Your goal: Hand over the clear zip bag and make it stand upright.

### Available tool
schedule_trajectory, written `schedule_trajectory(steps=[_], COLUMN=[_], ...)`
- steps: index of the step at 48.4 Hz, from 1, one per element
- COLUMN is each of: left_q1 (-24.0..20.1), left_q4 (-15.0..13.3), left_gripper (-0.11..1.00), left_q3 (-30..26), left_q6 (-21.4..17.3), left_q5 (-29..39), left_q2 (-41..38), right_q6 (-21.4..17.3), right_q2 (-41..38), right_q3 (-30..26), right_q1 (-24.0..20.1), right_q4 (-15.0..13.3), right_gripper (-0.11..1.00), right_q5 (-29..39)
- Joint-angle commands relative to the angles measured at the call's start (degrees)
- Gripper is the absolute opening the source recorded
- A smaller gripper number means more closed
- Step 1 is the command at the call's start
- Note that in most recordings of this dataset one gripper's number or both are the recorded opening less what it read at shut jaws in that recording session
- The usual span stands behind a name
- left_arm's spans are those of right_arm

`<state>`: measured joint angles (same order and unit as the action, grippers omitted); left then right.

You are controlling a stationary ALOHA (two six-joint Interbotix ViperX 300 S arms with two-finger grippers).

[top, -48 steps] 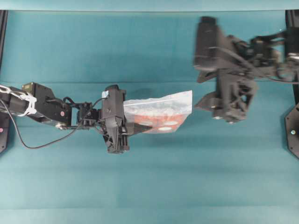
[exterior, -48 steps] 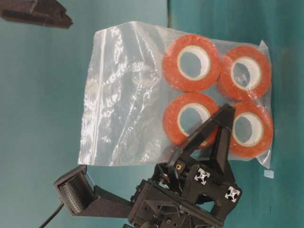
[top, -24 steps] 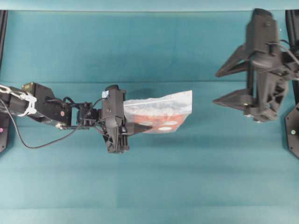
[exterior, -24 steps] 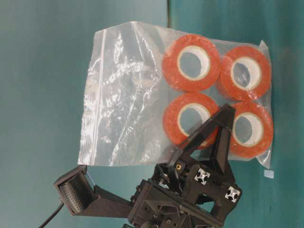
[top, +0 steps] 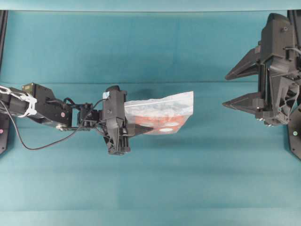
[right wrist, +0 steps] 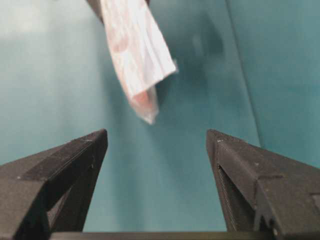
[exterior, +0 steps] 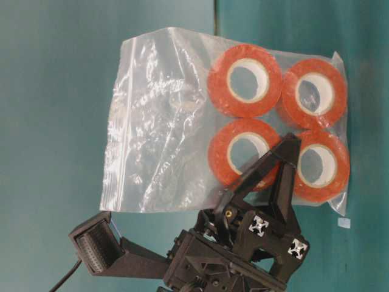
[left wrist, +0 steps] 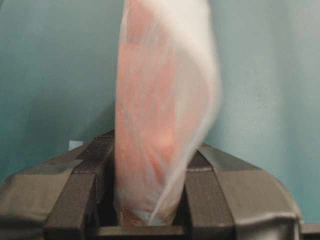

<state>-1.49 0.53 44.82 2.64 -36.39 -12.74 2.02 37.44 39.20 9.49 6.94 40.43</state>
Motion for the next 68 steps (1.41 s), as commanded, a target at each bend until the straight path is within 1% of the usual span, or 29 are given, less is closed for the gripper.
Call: schedule_trajectory(steps=[1, 6, 13, 18, 68], left_q1=[0.1, 0.0, 0.1, 0.1, 0.2], left_q4=[0.1, 0.2, 0.1, 0.1, 0.1], left_gripper=[0.24, 0.24, 0.24, 0.24, 0.24], left_q3=[-0.6, -0.6, -0.6, -0.6, -0.7], left_q6=[0.0, 0.0, 0.0, 0.0, 0.0], left_q5=[-0.4, -0.4, 0.1, 0.5, 1.2], left_q2=[0.9, 0.9, 0.9, 0.9, 1.1], right_q6=[-0.4, -0.3, -0.4, -0.4, -0.4], right_q2=[0.4, 0.4, 0.4, 0.4, 0.4], right_q3=[-0.4, 0.4, 2.2, 3.2, 4.2], right_q1=[0.1, 0.1, 0.1, 0.1, 0.1], right_q4=[0.1, 0.1, 0.1, 0.1, 0.1], right_gripper=[0.85, 0.85, 0.85, 0.85, 0.85], right_q5=[-2.1, -5.8, -12.7, -14.9, -15.2])
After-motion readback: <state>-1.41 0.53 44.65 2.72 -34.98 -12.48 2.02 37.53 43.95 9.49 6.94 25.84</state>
